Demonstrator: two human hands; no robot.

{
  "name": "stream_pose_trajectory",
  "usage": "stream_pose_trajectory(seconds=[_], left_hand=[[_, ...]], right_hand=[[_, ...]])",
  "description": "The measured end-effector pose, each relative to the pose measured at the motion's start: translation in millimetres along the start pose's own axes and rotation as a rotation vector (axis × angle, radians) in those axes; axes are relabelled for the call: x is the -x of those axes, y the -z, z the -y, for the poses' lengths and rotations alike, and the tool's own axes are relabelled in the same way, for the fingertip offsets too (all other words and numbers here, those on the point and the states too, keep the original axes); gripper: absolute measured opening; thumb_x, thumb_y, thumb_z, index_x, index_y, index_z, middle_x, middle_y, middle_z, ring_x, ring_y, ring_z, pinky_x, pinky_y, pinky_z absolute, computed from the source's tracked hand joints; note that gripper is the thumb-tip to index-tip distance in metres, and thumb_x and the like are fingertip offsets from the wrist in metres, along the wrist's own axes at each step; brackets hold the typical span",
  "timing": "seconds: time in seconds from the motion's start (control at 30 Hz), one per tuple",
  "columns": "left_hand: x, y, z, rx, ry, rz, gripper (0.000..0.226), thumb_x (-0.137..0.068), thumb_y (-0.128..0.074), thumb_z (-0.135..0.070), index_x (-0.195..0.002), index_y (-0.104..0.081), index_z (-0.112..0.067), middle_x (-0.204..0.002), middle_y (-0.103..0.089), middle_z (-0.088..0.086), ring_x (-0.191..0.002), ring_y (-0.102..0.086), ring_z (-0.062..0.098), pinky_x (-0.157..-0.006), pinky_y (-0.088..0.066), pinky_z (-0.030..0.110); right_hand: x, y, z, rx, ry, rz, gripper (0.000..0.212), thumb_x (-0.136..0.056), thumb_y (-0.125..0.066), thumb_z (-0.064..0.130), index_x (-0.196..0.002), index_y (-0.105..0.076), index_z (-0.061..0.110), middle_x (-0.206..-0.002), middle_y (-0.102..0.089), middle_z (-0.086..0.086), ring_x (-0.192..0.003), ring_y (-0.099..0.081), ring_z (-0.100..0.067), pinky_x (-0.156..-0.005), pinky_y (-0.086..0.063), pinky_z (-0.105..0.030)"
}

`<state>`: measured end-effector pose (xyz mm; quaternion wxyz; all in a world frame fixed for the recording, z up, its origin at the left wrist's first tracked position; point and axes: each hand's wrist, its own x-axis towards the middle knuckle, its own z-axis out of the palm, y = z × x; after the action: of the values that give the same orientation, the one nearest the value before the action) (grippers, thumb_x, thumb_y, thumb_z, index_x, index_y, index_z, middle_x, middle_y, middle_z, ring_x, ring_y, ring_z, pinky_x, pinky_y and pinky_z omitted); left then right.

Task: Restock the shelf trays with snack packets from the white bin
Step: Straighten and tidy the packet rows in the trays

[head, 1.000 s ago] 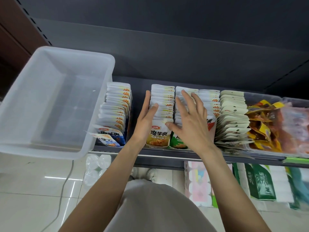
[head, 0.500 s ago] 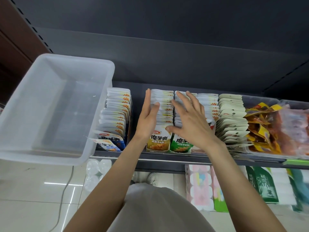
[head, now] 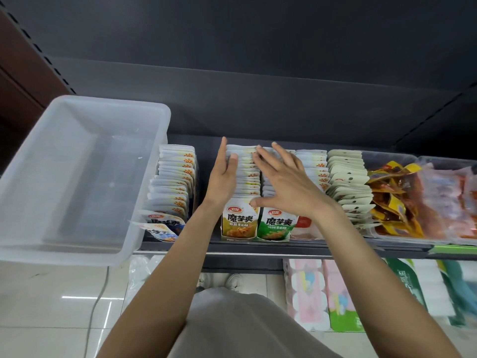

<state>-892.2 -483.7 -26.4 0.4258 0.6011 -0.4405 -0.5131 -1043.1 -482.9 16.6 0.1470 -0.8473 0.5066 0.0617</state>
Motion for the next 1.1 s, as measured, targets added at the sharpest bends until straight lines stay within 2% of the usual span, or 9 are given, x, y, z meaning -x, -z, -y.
stream_pose_trajectory(seconds=[0.13, 0.2, 0.3, 0.4, 0.5, 0.6, 0.77, 0.93, 1.1], left_hand=[[3, -1, -5, -0.025, 0.027, 0.007, 0.052, -0.102, -0.034, -0.029, -0.15, -0.013, -0.027, -0.125, -0.045, -0.01, -0.1, -0.051, -0.003, -0.076, -0.045, 0.004], [10, 0, -12, -0.011, 0.06, -0.015, 0.052, -0.102, -0.033, -0.032, -0.15, -0.014, -0.027, -0.131, -0.04, -0.014, -0.109, -0.045, -0.004, -0.072, -0.037, -0.005], [26, 9, -29, 0.049, 0.029, -0.037, 0.051, -0.1, -0.036, -0.037, -0.149, -0.02, -0.03, -0.149, -0.031, -0.013, -0.132, -0.033, 0.001, -0.103, -0.031, 0.012], [54, 28, -57, 0.035, -0.09, -0.034, 0.042, -0.098, -0.044, -0.03, -0.14, -0.038, -0.032, -0.126, -0.045, -0.029, -0.107, -0.042, -0.024, -0.084, -0.034, -0.003], [77, 65, -74, -0.083, -0.268, -0.084, 0.026, -0.096, -0.052, -0.02, -0.12, -0.059, -0.026, -0.109, -0.065, -0.019, -0.106, -0.057, -0.007, -0.092, -0.042, 0.011], [78, 112, -73, -0.334, -0.39, -0.141, 0.019, -0.092, -0.051, -0.027, -0.106, -0.064, -0.027, -0.088, -0.07, -0.017, -0.093, -0.062, -0.001, -0.081, -0.044, 0.013], [39, 191, -54, -0.823, -0.581, -0.135, 0.017, -0.09, -0.061, -0.02, -0.106, -0.066, -0.024, -0.095, -0.069, -0.006, -0.091, -0.055, 0.002, -0.076, -0.036, 0.002], [-7, 224, -23, -1.036, -0.687, 0.045, 0.022, -0.082, -0.072, -0.022, -0.103, -0.069, -0.02, -0.095, -0.069, -0.002, -0.087, -0.059, 0.019, -0.076, -0.05, 0.031], [-27, 216, -6, -1.063, -0.835, 0.168, 0.024, -0.079, -0.074, -0.03, -0.102, -0.07, -0.021, -0.095, -0.069, -0.002, -0.086, -0.058, 0.02, -0.077, -0.043, 0.026]], right_hand=[[1, -2, 0, -0.041, -0.014, -0.008, 0.099, -0.082, -0.057, 0.061, -0.152, 0.001, 0.02, -0.159, 0.013, 0.007, -0.143, 0.021, -0.019, -0.115, 0.006, -0.038], [3, -3, 1, -0.063, -0.015, -0.01, 0.099, -0.082, -0.058, 0.06, -0.152, 0.0, 0.02, -0.159, 0.012, 0.007, -0.143, 0.021, -0.018, -0.116, 0.005, -0.039], [8, 1, 1, -0.134, 0.01, -0.026, 0.097, -0.082, -0.058, 0.06, -0.152, -0.004, 0.021, -0.159, 0.01, 0.007, -0.143, 0.02, -0.015, -0.116, 0.005, -0.038], [18, 12, -2, -0.313, 0.053, -0.201, 0.078, -0.086, -0.057, 0.051, -0.149, -0.021, 0.024, -0.158, -0.011, 0.007, -0.145, 0.005, -0.01, -0.116, -0.004, -0.035], [23, 26, -2, -0.446, 0.045, -0.404, 0.05, -0.091, -0.056, 0.037, -0.138, -0.044, 0.026, -0.141, -0.045, 0.009, -0.131, -0.035, -0.005, -0.107, -0.025, -0.02], [13, 36, 18, -0.514, 0.084, -0.492, 0.03, -0.092, -0.058, 0.026, -0.122, -0.061, 0.023, -0.109, -0.067, 0.009, -0.1, -0.057, 0.002, -0.089, -0.043, -0.011], [-27, 34, 78, -0.446, 0.201, -0.429, 0.026, -0.091, -0.06, 0.023, -0.117, -0.064, 0.022, -0.106, -0.068, 0.008, -0.097, -0.061, -0.005, -0.084, -0.052, -0.032], [-77, 20, 119, -0.138, 0.14, -0.343, 0.045, -0.093, -0.055, 0.025, -0.138, -0.044, 0.026, -0.134, -0.048, 0.005, -0.122, -0.041, -0.016, -0.092, -0.04, -0.03], [-102, 10, 128, 0.003, -0.032, -0.391, 0.035, -0.094, -0.052, 0.018, -0.128, -0.053, 0.023, -0.122, -0.055, -0.001, -0.113, -0.049, -0.02, -0.084, -0.046, -0.034]])
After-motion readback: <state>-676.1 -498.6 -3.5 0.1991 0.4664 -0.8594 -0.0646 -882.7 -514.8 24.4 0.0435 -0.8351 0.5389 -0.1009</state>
